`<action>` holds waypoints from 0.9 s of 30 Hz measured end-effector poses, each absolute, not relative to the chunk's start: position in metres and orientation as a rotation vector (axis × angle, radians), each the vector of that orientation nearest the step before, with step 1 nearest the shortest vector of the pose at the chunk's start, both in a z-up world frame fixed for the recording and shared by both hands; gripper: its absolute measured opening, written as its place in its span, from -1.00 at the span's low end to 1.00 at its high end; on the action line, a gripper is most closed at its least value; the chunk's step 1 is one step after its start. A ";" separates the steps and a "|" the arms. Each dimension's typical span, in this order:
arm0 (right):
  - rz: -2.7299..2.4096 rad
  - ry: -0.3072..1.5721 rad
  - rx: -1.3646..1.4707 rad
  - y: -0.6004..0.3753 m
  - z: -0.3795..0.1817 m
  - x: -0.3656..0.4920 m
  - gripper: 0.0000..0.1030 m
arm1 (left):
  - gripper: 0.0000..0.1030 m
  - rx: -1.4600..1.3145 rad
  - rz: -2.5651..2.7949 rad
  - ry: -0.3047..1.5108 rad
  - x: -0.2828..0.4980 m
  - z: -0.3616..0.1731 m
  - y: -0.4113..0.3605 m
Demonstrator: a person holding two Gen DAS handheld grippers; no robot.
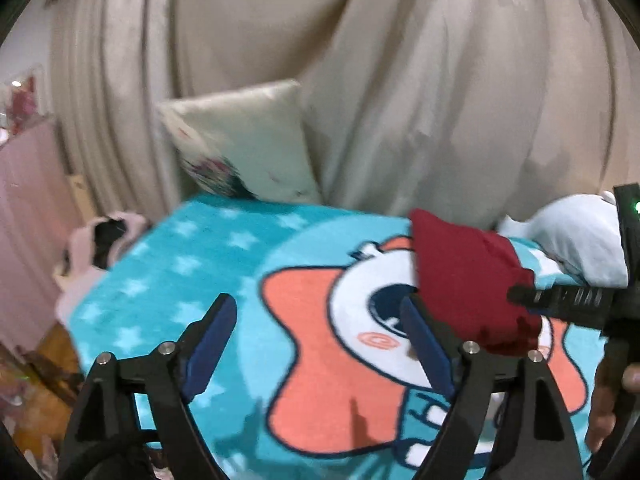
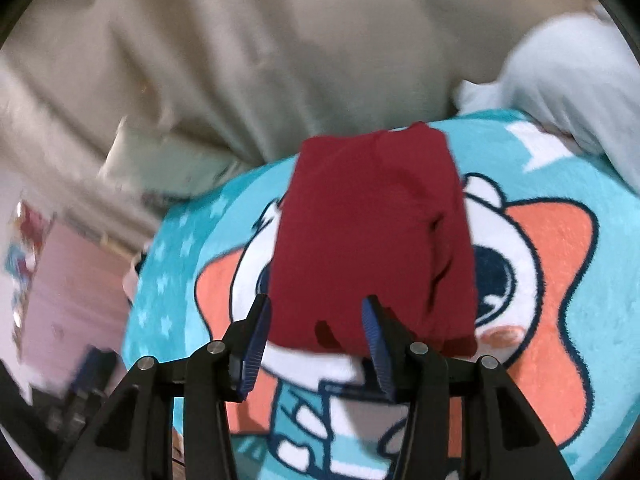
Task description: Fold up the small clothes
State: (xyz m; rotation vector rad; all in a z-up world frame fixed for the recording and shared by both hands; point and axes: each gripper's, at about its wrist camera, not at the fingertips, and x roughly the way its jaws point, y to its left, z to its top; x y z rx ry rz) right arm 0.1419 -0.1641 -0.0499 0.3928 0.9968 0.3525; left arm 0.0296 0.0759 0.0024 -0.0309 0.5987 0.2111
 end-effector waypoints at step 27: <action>0.282 0.957 0.109 -0.154 -0.052 0.059 0.12 | 0.93 -0.028 0.083 0.684 0.004 0.015 0.012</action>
